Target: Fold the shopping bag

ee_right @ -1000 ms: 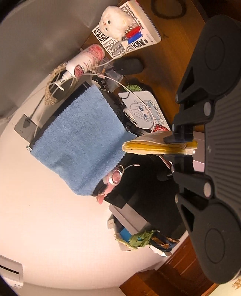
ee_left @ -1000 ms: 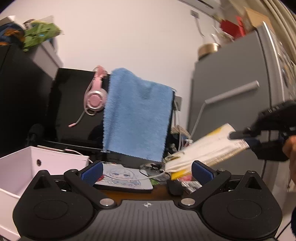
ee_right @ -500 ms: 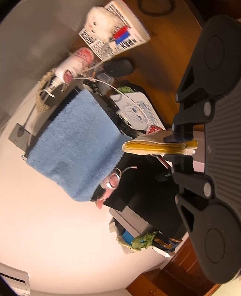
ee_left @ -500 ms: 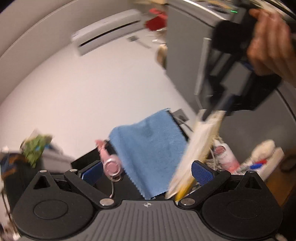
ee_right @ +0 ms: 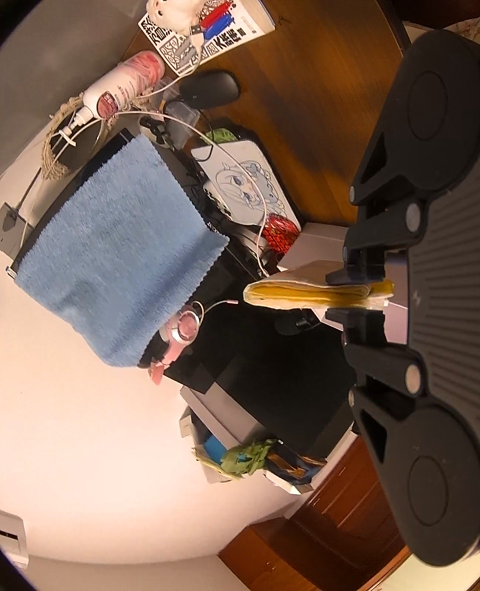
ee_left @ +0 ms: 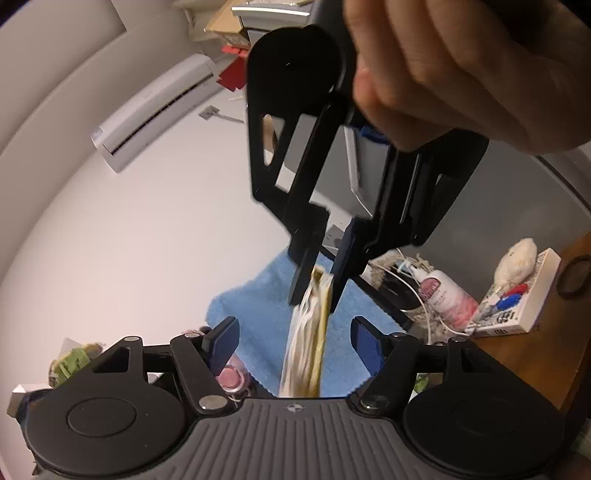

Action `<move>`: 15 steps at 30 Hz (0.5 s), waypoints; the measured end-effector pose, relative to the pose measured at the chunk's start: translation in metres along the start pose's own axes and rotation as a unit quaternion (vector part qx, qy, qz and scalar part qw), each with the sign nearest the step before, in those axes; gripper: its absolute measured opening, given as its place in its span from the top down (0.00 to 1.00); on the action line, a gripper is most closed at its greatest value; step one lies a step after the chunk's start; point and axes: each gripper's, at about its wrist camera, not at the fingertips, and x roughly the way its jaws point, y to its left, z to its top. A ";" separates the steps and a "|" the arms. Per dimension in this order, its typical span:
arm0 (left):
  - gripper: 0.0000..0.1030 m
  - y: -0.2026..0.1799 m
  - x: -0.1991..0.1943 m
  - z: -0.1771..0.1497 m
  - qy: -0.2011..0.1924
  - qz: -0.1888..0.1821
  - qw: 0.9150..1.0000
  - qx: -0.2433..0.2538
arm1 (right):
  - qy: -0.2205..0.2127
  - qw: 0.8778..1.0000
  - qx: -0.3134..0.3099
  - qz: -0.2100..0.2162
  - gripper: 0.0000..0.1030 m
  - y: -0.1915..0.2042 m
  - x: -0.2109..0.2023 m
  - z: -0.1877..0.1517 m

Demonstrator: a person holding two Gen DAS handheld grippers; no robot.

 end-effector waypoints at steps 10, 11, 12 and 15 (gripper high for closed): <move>0.77 -0.004 0.011 0.000 0.024 0.011 1.000 0.002 | 0.014 1.000 -0.003 0.014 0.89 0.004 0.004 -0.008; 0.77 -0.005 0.011 0.000 0.024 0.011 1.000 0.003 | 0.014 1.000 -0.004 0.013 0.89 0.004 0.004 -0.008; 0.77 -0.005 0.011 0.000 0.024 0.012 1.000 0.004 | 0.014 1.000 -0.004 0.013 0.89 0.004 0.004 -0.008; 0.77 -0.007 0.012 0.000 0.025 0.016 1.000 0.006 | 0.013 1.000 -0.004 0.013 0.89 0.004 0.005 -0.008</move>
